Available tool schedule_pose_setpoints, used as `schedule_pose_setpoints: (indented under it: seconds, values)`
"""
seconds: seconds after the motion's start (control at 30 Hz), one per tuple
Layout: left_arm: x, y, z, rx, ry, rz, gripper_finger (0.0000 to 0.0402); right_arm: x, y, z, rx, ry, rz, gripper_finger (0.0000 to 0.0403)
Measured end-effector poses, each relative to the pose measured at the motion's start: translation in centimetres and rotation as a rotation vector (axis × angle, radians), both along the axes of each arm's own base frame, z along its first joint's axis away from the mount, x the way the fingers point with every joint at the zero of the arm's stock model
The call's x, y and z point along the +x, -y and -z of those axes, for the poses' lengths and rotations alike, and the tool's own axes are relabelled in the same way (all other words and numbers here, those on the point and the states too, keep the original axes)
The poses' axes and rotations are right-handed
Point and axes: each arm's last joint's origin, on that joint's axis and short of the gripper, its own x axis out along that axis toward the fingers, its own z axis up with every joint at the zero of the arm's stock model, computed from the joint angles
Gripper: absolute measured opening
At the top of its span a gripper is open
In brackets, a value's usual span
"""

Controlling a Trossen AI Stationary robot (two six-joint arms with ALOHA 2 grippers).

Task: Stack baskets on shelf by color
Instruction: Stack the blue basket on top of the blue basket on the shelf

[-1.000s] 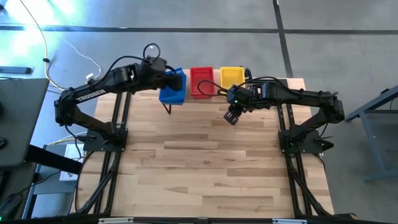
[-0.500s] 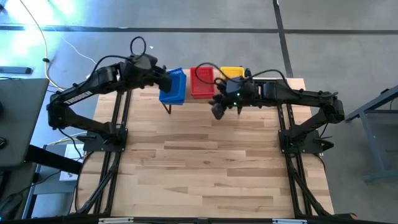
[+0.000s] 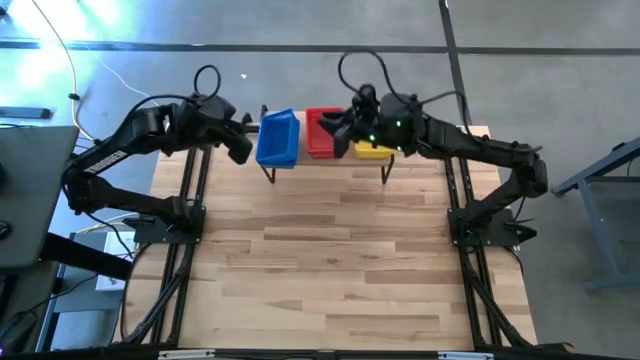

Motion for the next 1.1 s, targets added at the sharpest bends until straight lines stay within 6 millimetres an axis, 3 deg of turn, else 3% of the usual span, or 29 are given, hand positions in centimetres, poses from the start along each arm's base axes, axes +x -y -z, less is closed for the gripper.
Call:
schedule_pose_setpoints:
  seconds: [0.23, 0.53, 0.8, 1.1]
  values:
    - [-0.8, 0.5, 0.3, 0.001, -0.113, 0.062, 0.0093, 2.2, 1.8, -2.4, -0.009, -0.052, 0.081, 0.0123]
    - [-1.1, 0.6, 0.6, 0.007, -0.183, 0.120, 0.0093, 6.3, 2.5, -2.1, 0.133, -0.116, 0.123, 0.0123]
    - [-1.2, 0.7, 0.7, 0.010, -0.220, 0.131, 0.0093, 9.4, 3.0, 1.0, 0.284, -0.183, 0.139, 0.0123]
    - [-1.2, 0.7, 0.7, 0.016, -0.228, 0.134, 0.0093, 11.4, 3.5, 4.2, 0.357, -0.251, 0.173, 0.0123]
